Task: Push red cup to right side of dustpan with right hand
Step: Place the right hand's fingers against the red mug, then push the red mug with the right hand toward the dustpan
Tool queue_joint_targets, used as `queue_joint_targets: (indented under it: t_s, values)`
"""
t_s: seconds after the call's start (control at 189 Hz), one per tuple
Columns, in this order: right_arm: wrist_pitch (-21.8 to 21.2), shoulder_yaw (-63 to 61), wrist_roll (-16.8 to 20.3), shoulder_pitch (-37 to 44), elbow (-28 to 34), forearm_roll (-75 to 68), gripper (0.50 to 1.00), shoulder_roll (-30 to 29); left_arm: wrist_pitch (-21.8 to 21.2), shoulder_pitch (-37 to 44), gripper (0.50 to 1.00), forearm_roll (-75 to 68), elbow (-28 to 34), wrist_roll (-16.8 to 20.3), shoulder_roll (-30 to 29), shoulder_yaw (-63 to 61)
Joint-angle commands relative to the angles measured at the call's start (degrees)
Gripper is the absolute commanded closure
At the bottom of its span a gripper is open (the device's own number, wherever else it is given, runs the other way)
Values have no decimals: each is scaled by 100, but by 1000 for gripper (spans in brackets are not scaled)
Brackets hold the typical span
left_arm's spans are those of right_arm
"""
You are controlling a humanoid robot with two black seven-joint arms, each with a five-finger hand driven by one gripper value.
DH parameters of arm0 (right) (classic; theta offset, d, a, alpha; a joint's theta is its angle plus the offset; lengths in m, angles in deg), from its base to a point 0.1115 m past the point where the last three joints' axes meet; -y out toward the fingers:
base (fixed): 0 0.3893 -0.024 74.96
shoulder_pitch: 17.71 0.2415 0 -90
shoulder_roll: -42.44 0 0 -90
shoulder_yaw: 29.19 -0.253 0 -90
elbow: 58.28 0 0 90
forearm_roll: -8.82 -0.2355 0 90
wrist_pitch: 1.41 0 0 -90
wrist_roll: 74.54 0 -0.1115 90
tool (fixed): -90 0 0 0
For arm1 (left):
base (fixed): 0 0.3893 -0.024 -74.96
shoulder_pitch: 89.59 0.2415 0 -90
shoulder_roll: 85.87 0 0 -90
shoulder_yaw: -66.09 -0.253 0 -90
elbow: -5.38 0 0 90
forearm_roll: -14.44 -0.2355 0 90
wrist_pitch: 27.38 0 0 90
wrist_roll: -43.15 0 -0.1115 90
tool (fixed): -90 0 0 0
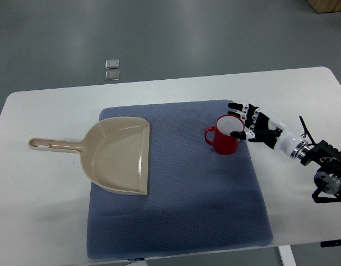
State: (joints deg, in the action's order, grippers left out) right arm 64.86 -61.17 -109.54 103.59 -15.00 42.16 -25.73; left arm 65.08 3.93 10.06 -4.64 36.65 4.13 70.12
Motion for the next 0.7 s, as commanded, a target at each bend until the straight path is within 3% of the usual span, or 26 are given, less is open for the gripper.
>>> queue_joint_targets:
  t_s: [0.0, 0.403, 0.695]
  values:
    - [8, -1, 0, -19, 207, -11, 564, 102, 0, 0, 500, -1, 0, 0, 0, 1]
    - [26, -1, 0, -98, 374, -11, 564, 199, 0, 0, 500, -1, 0, 0, 0, 1]
    - [263, 8, 0, -177, 330, 50, 564, 102, 0, 0, 500, -1, 0, -9, 0, -8]
